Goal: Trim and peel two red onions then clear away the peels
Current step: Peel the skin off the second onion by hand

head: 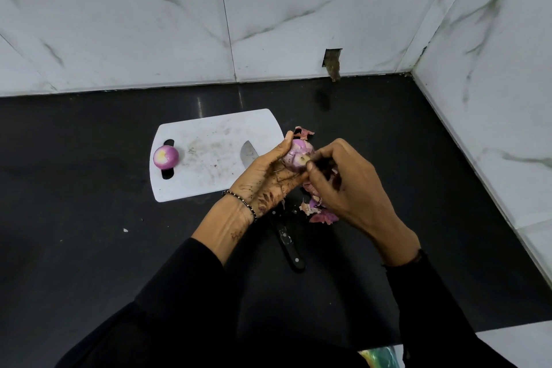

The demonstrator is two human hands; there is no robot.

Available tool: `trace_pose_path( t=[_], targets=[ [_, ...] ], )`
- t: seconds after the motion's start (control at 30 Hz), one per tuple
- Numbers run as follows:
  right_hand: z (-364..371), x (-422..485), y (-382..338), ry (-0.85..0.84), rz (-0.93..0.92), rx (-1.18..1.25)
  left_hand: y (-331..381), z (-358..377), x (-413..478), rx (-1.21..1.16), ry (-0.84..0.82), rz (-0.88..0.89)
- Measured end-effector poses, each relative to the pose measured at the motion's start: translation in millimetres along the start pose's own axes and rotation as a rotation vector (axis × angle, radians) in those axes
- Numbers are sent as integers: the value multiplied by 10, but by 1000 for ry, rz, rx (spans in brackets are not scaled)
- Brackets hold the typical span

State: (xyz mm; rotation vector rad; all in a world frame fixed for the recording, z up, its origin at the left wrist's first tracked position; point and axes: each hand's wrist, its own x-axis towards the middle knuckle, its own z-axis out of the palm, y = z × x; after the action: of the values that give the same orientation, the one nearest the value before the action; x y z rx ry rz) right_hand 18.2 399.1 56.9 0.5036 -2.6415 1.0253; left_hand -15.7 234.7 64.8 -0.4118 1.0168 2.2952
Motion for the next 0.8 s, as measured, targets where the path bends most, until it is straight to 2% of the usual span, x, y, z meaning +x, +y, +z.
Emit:
trace_pose_path(
  t=[0.1, 0.27, 0.37, 0.5, 0.8],
  targets=[
    [-85, -46, 50, 36, -4, 47, 14, -30, -16, 32, 29, -63],
    [-131, -121, 96, 52, 79, 75, 33, -58, -35, 226, 27, -143],
    [-123, -134, 103, 72, 25, 4, 49, -65, -38, 286, -26, -165],
    [-107, -120, 73, 47, -72, -36, 50, -63, -31, 333, -55, -151],
    [-40, -59, 12, 54, -72, 3, 48, 59, -29, 454, -35, -83]
  ],
)
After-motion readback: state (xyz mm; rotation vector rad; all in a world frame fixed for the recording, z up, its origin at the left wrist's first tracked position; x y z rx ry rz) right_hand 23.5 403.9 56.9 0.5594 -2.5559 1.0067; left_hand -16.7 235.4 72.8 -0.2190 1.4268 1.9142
